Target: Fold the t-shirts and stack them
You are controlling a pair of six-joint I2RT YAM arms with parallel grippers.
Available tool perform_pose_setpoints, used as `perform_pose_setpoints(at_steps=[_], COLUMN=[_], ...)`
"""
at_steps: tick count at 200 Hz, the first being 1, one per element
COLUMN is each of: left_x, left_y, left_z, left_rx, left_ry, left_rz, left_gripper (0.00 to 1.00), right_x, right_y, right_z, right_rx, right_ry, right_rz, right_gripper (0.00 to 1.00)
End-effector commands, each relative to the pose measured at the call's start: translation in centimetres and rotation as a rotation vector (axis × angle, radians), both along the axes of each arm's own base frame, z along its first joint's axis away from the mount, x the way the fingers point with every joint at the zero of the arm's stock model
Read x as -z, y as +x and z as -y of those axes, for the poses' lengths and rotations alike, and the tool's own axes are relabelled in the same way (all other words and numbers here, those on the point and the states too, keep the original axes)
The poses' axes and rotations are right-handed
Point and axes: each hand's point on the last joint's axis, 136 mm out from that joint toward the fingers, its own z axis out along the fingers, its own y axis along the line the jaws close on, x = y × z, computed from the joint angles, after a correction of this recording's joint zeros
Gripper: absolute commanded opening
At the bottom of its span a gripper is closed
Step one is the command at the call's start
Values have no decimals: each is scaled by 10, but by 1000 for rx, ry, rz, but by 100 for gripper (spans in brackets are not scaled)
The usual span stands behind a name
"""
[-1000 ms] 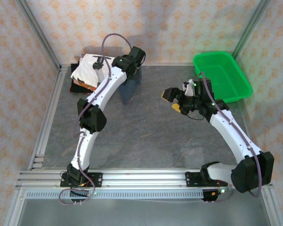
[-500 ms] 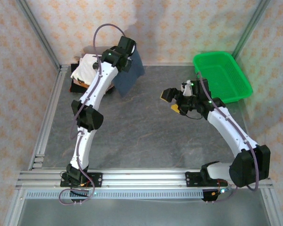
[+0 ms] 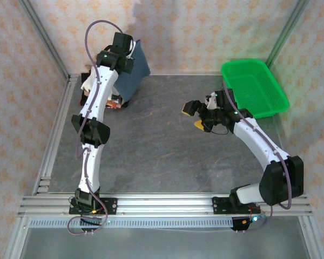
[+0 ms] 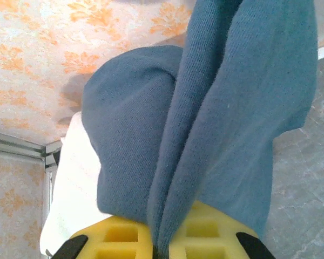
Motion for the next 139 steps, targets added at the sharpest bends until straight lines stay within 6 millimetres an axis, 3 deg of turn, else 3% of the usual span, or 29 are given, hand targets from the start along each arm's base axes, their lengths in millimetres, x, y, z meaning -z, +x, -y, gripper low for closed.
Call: perform_pose_setpoints(at_steps=[1,98,139], left_x=[-48,-30,3], left_y=[-2,13,25], left_z=[-6,-63,-102], left_rx=[10,-82,-136], left_ry=[-47,-56,-93], left_rz=[123,107,64], left_gripper=[0,0,0], right_x=[-15,-5,4], right_y=[8,12,10], right_z=[-7,-8,-6], right_rx=[-8,2,20], right_ry=[20,9,-6], right_rz=[34,-6,-53], right_gripper=[100,99,99])
